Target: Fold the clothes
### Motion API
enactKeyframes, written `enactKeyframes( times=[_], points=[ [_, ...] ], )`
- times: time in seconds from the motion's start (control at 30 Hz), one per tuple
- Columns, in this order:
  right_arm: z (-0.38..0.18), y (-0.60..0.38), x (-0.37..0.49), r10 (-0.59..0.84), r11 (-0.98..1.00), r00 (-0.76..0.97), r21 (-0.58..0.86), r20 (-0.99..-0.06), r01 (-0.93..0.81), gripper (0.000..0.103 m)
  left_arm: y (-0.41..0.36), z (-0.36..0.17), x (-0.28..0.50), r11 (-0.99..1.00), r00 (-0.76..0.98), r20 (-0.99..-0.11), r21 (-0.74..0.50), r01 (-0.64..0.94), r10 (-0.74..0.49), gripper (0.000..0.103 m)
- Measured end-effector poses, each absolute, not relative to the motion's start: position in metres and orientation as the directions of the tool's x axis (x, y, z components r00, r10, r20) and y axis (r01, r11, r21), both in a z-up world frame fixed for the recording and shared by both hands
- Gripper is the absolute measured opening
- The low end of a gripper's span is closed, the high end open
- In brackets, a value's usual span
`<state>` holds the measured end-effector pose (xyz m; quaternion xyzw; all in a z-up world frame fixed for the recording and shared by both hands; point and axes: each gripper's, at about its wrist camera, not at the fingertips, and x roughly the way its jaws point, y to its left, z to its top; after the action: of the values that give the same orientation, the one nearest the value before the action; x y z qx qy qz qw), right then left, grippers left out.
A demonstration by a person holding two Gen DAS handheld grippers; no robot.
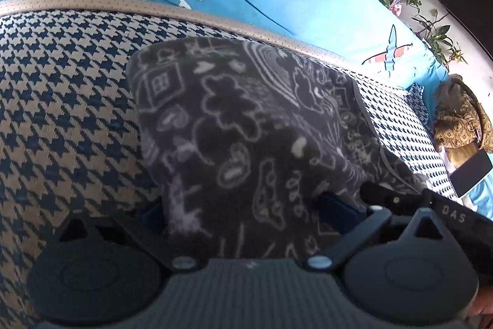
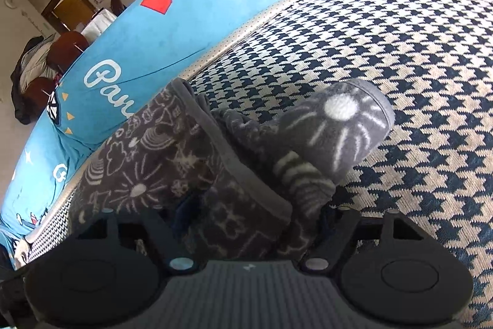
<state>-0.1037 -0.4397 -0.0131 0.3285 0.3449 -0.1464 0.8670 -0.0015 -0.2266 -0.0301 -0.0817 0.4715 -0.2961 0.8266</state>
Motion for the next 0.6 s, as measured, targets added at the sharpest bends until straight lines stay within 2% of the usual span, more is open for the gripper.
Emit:
enactKeyframes(
  times=[0.13,0.23,0.3,0.43,0.6],
  points=[
    [-0.006,-0.429,-0.103,-0.057,0.792,0.734,0.418,-0.677,0.446,0.047,-0.234,-0.022,-0.012,0.819,0.425,-0.723,-0.352,0.453,-0.545,0.08],
    [0.0,-0.423,-0.105,-0.074,0.821,0.75,0.387,-0.657,0.42,0.04,-0.235,-0.013,-0.02,0.825,0.461,-0.708,-0.319,0.466,-0.535,0.065],
    [0.006,-0.418,-0.106,-0.089,0.841,0.769,0.366,-0.633,0.399,0.037,-0.237,-0.005,-0.028,0.828,0.494,-0.694,-0.279,0.487,-0.524,0.061],
    [0.021,-0.409,-0.111,-0.109,0.877,0.812,0.329,-0.574,0.35,0.036,-0.241,0.012,-0.042,0.833,0.563,-0.66,-0.182,0.522,-0.497,0.06],
    [0.033,-0.395,-0.108,-0.119,0.898,0.838,0.303,-0.533,0.32,0.036,-0.23,0.029,-0.047,0.851,0.605,-0.644,-0.145,0.504,-0.468,0.06]
  ],
)
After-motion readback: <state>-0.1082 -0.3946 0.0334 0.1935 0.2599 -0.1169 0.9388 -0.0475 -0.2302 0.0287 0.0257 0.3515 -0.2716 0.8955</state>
